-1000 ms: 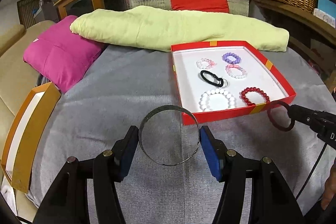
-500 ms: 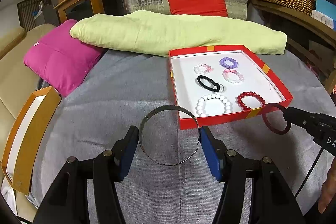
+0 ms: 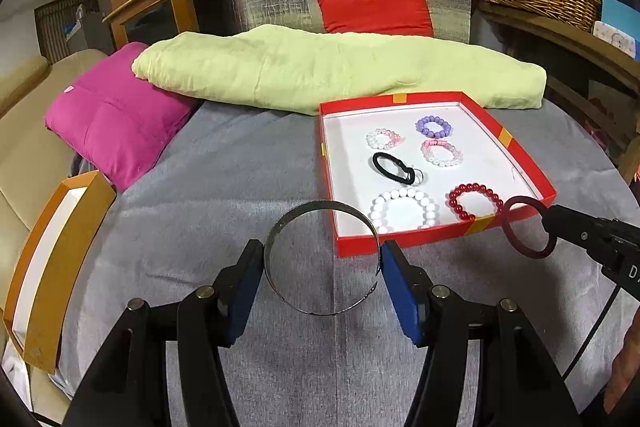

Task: Organize jewelry
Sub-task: 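Carry the metal bangle with the left tool while the right tool carries the dark red bangle toward the box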

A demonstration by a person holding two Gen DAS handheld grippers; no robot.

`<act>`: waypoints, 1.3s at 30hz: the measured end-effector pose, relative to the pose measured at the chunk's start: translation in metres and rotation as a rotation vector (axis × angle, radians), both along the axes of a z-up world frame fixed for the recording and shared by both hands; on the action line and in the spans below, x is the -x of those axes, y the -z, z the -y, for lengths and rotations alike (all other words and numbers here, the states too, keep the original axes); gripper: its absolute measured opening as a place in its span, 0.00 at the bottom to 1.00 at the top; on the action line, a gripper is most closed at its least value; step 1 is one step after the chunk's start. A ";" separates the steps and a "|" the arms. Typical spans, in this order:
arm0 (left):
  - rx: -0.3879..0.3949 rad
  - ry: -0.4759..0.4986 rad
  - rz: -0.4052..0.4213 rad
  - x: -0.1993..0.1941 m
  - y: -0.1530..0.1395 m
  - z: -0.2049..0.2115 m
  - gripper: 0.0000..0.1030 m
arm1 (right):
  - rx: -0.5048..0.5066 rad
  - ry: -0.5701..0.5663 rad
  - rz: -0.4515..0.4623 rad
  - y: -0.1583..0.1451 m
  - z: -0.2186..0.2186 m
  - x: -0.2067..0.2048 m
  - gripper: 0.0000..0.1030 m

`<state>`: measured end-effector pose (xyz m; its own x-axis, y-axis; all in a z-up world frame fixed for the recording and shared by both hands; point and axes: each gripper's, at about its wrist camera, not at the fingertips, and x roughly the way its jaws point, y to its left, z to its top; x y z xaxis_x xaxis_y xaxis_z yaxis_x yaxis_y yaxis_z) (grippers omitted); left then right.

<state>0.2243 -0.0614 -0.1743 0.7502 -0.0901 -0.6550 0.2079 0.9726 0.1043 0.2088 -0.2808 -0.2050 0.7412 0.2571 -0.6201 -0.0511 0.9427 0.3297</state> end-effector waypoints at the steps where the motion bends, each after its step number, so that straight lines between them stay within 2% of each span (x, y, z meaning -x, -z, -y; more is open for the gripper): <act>1: 0.000 -0.005 0.004 -0.001 -0.001 0.001 0.60 | 0.000 0.001 0.001 0.000 0.000 0.000 0.07; 23: 0.019 0.030 0.018 -0.007 -0.008 0.029 0.60 | -0.041 0.056 0.018 -0.006 0.015 0.000 0.07; 30: 0.021 0.019 0.018 -0.009 -0.009 0.026 0.60 | -0.064 0.077 0.015 -0.007 0.022 -0.002 0.07; 39: 0.027 -0.043 0.022 -0.015 -0.010 0.005 0.60 | -0.075 0.086 0.025 -0.010 0.021 -0.005 0.07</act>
